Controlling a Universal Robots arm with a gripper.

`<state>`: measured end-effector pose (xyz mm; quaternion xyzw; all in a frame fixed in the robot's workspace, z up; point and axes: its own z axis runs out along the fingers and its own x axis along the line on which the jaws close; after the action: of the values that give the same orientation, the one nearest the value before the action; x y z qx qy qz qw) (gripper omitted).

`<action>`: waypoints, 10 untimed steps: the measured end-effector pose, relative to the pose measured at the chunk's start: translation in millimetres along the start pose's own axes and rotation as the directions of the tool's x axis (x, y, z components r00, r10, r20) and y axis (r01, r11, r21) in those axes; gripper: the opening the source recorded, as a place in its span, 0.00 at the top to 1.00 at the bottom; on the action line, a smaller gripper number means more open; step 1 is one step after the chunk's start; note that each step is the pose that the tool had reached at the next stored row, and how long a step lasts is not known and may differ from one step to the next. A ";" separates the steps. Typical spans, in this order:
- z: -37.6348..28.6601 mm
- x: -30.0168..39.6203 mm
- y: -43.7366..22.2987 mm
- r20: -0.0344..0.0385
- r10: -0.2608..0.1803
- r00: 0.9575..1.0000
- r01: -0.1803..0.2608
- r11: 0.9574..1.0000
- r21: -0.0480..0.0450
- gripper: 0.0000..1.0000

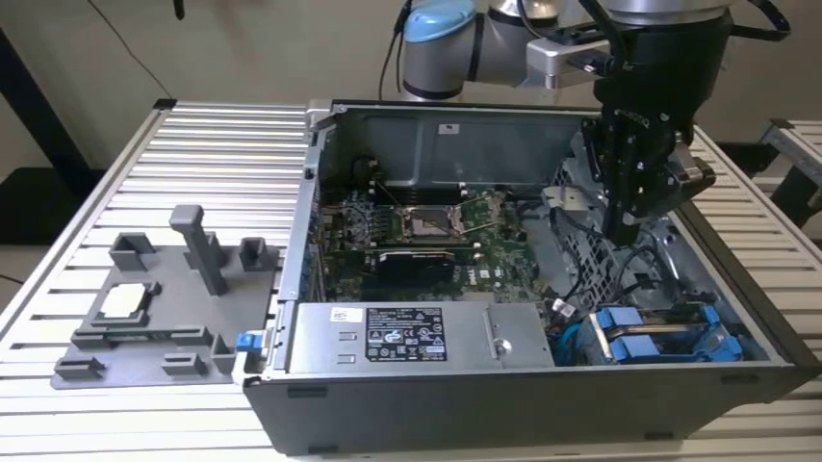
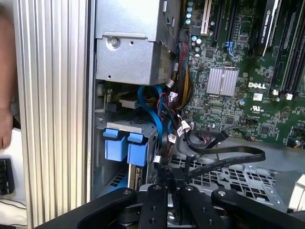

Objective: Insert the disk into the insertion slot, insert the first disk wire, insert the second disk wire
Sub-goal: 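Insert the first disk wire, then insert the second disk wire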

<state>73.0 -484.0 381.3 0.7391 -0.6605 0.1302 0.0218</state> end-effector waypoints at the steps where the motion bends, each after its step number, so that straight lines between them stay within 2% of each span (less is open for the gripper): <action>1: 0.0 0.0 0.0 0.000 0.000 1.000 0.000 1.000 0.000 0.83; 7: 0.0 0.1 0.1 0.000 0.000 1.000 0.000 1.000 0.000 0.84; 10: 0.9 3.3 0.2 0.000 0.000 1.000 0.000 1.000 0.000 0.84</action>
<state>73.3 -487.4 381.1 0.7391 -0.6605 0.1301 0.0219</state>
